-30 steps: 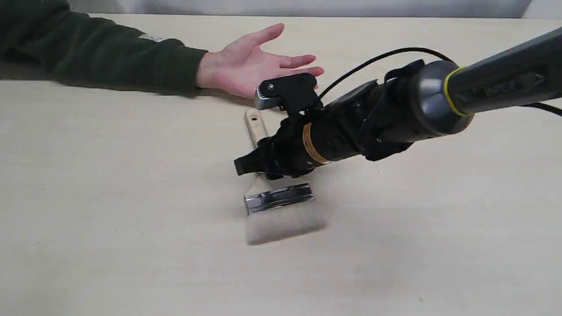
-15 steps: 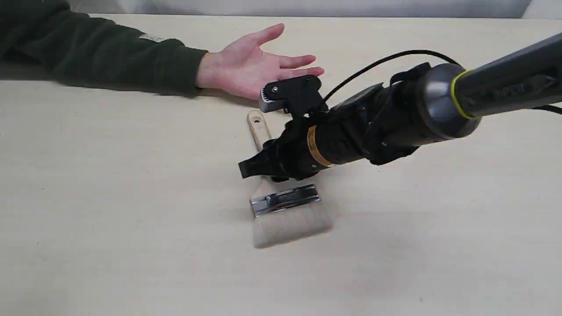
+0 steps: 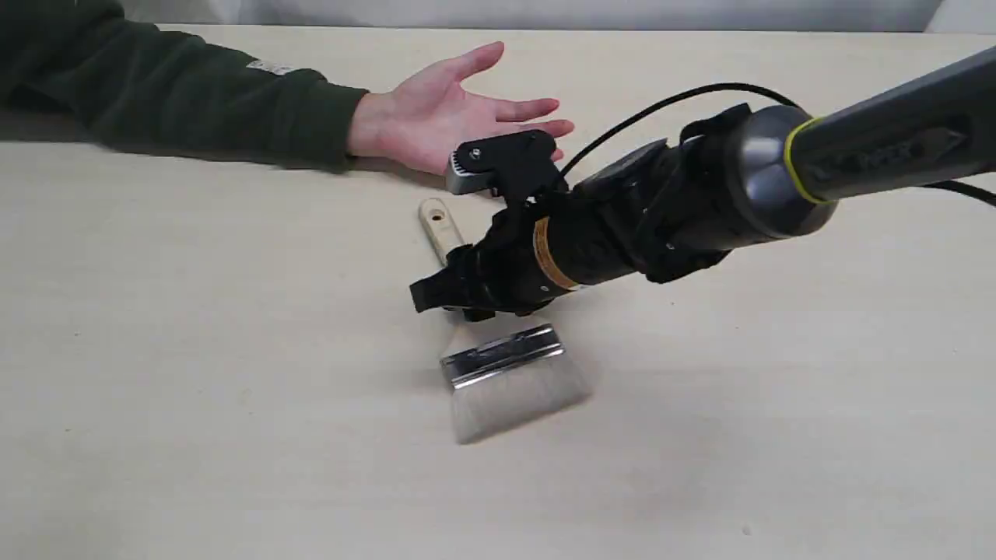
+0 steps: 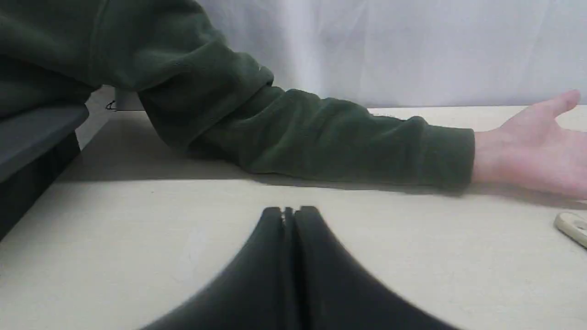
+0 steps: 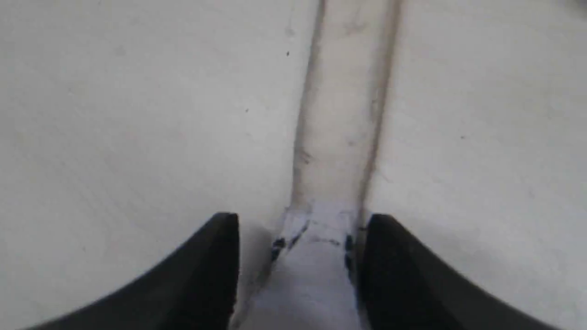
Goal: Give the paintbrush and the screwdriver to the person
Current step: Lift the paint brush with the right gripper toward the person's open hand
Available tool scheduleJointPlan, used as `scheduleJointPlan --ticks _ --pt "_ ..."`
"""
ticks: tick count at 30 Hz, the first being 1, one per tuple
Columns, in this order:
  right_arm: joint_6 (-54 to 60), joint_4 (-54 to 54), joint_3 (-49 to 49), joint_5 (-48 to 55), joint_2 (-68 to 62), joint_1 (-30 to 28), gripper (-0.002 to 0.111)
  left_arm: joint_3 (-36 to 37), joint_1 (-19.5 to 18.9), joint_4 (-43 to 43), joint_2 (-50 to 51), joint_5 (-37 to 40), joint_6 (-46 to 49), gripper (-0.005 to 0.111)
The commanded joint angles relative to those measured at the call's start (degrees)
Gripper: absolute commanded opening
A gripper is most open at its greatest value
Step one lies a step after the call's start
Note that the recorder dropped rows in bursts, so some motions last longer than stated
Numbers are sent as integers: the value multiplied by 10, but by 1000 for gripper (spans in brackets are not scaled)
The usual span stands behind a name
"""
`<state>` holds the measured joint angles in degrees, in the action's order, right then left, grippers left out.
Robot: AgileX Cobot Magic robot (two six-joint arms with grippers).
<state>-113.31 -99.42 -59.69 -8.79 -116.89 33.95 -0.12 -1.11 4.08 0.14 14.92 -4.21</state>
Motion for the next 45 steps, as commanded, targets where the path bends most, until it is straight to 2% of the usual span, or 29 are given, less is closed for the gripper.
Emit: scheduleJointPlan --ticks 1,5,11,15,32,37,45 --pt "4 -5 -2 2 -10 1 43 1 5 -2 -1 -6 -1 0" --pt "7 -5 -1 3 -23 1 42 1 5 -2 -1 -6 -1 0" --pt "53 -5 11 7 -14 1 16 1 5 -2 -1 -6 -1 0" --pt "63 -5 19 13 5 1 8 1 5 -1 -1 -6 -1 0" --pt "76 -5 54 37 107 1 4 1 5 -1 -1 -6 -1 0" --pt "76 -5 54 88 113 1 4 1 5 -1 -1 -6 -1 0" --pt "81 -5 6 107 124 1 4 1 5 -2 -1 -6 -1 0"
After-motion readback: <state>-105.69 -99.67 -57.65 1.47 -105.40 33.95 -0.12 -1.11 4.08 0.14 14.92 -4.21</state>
